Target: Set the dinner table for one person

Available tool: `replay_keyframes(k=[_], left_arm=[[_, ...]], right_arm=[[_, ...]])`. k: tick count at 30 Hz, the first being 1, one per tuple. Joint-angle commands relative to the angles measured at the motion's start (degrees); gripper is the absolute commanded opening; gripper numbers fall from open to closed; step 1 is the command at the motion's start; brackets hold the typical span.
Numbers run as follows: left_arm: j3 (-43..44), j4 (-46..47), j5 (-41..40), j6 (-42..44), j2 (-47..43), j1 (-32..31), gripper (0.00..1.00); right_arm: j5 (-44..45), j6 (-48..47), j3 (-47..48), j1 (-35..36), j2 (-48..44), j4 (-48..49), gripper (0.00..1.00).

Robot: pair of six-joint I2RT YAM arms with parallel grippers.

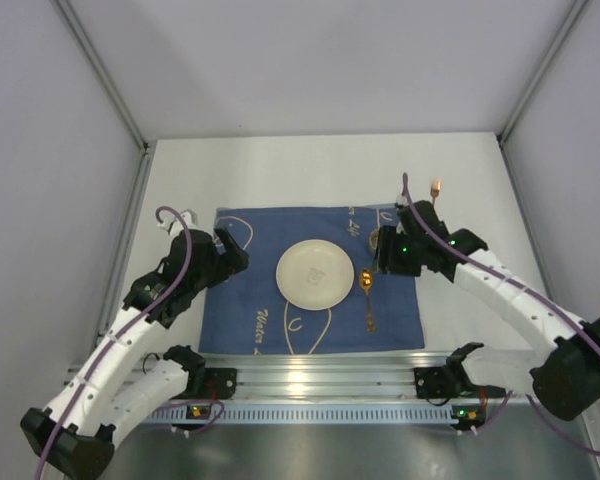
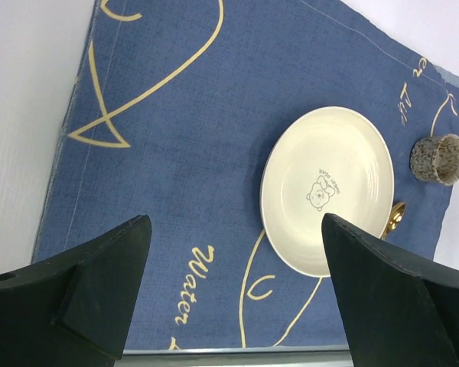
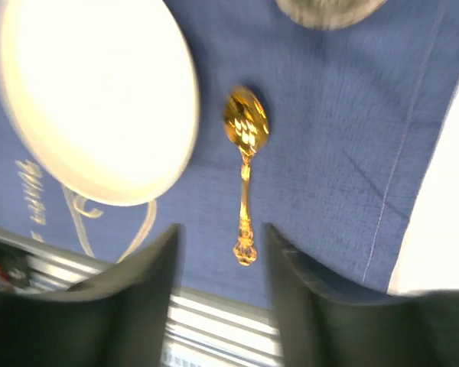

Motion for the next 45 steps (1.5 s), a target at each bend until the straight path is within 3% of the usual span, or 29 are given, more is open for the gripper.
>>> replay_keyframes(k=[1,2,3,5,10,12,17,22,26,31,35,39,45], left_arm=[[1.08,8.08,1.56,3.16,2.80,0.00,0.98],[1.78,9.66,2.08,4.38,5.86,0.00,0.98],[3.53,10.46,3.22,4.92,7.63,0.00,0.98],[5.65,11.25,4.37,6.06,13.06,0.00,0.98],[11.80,11.70,10.08,6.94,21.17,0.00,0.98],[14.08,8.73,11.14,6.77,23.90,0.00,0.98],[13.49,5.28,13.51,5.98,23.92,-0.09,0.98],[6.47,4.23,12.29,3.44,16.46,-0.08,0.98],[2.76,1.69,12.64,-0.43,10.30,0.00,0.98],[-0.67,-1.48,11.32,-2.81,3.27,-0.09,0.98],[-0.85,-4.91,10.53,-3.60,1.06,-0.09,0.98],[-1.55,-5.88,10.09,-4.30,-0.35,-0.09,0.98],[-0.76,-5.62,10.97,-3.69,1.58,-0.09,0.98]], right_arm=[[7.57,-5.42,7.72,0.64,-6.62,-5.25,0.59],[10.29,-7.17,9.55,0.37,-7.24,-6.12,0.69],[11.45,-8.06,10.44,-1.02,-7.86,-6.31,0.87],[13.47,-10.60,13.16,-3.39,-6.99,-6.66,1.00],[9.10,-15.36,20.80,-21.22,1.17,-6.57,1.00],[4.70,-15.28,23.09,-27.63,9.51,-6.75,1.00],[-0.14,-11.94,31.44,-33.81,26.63,-6.05,0.95],[3.97,-13.16,44.59,-33.99,40.79,-7.53,0.93],[4.25,-13.34,52.97,-33.99,52.83,-8.77,0.84],[6.70,-12.73,60.80,-33.56,60.33,-9.82,0.77],[8.65,-12.90,61.87,-33.55,64.55,-10.53,0.68],[8.73,-13.34,61.61,-32.59,66.67,-10.53,0.33],[9.00,-13.96,59.67,-31.18,67.99,-10.62,0.01]])
